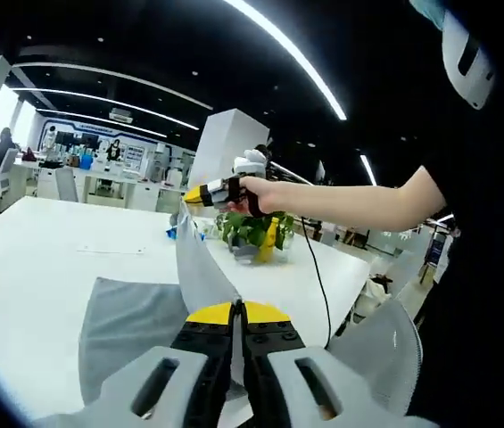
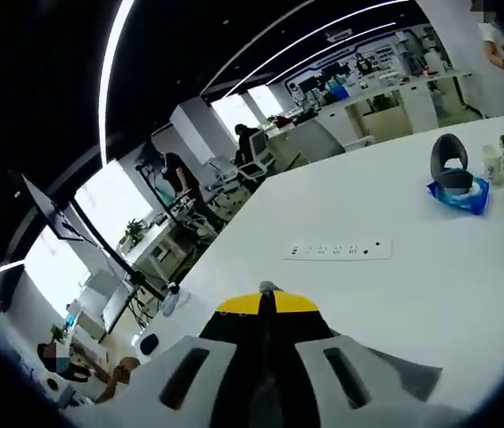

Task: Fold the towel on the table until its edges align and the towel forms a compact rectangular stack.

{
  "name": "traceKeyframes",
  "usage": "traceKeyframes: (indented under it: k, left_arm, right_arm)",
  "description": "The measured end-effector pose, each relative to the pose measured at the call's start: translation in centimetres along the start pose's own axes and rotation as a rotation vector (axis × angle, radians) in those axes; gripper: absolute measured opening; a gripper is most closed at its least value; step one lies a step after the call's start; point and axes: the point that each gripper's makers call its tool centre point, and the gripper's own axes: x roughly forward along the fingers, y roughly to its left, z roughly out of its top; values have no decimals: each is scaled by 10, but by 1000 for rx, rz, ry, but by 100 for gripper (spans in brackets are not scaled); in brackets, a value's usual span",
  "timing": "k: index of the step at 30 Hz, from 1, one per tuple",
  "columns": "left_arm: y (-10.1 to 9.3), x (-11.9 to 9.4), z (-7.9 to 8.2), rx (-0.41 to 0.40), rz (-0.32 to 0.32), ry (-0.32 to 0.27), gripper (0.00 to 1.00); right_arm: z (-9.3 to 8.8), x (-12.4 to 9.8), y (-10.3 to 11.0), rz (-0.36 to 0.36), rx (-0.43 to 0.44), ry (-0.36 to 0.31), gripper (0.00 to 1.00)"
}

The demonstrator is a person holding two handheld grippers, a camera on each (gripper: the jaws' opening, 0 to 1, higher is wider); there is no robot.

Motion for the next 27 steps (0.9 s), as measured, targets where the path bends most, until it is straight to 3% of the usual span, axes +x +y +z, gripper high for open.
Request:
traceKeyframes:
  k: [7,10,13,20,23,27]
  left_arm:
    - [28,-16,-7,-55,20,8,2]
    - [42,-18,-16,-99,35,11,2]
    - [55,-19,-28,-75,60,49,2]
    - [79,-26,-47,-158,98,54,2]
    - [88,-30,-55,-238,126,38,2]
    - [94,-30,-66,-247,142,48,2]
  right_arm:
    - [-13,26,9,-31,-25,54,0]
    - [-18,41,10,-40,-23,75,0]
    - [-25,52,7,-54,-30,102,0]
    - [-42,82,7,-64,-39,158,0]
    - [-52,97,5,-70,-55,195,0]
    - [-68,115,4,-81,-74,232,0]
